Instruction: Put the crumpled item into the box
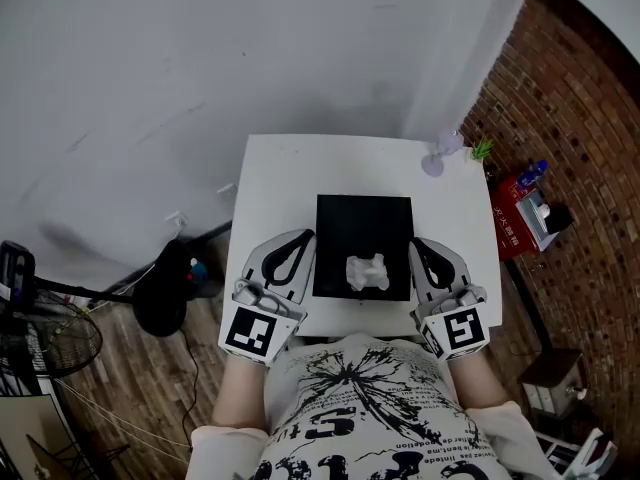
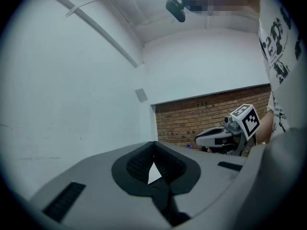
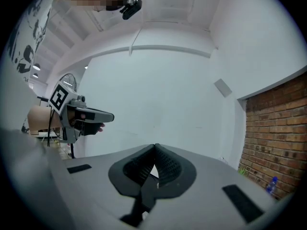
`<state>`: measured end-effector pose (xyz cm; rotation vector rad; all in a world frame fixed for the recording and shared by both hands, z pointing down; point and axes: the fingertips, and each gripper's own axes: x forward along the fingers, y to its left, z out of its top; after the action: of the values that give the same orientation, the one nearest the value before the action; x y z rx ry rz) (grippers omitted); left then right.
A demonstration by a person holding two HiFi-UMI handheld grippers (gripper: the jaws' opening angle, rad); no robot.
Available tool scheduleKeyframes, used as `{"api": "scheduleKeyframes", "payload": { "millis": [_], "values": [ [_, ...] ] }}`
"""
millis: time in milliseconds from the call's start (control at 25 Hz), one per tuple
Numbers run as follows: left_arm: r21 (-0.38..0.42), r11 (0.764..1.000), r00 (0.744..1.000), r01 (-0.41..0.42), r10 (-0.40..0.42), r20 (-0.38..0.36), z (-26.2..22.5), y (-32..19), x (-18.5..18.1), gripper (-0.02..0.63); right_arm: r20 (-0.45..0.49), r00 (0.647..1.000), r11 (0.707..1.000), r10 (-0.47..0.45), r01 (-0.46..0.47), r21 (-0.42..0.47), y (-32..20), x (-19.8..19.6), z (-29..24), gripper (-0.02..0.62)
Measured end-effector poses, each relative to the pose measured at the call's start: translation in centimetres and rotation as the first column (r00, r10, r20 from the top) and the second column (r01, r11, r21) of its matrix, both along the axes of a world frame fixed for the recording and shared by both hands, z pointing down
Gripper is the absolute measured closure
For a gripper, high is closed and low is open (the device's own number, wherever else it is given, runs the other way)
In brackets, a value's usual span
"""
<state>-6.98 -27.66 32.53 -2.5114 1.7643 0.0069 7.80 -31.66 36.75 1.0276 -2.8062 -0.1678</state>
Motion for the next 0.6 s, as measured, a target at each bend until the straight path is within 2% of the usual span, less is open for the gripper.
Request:
{"api": "scheduleKeyframes", "payload": {
  "millis": [320,600],
  "values": [
    [-0.012,1.000,1.000,-0.011,0.011,-0.008,0.5,0.3,1.1,0.592,-0.015,1.000,1.000,0.021,-0.022,-0.011,0.4,1.2,0.7,0.583],
    [-0.031,0.999,1.000,-0.010,0.011,0.027,1.1,0.7,2.1,0.592,-0.015,0.999,0.999,0.038,-0.038,-0.007,0.5,2.4,1.0,0.582]
  ]
}}
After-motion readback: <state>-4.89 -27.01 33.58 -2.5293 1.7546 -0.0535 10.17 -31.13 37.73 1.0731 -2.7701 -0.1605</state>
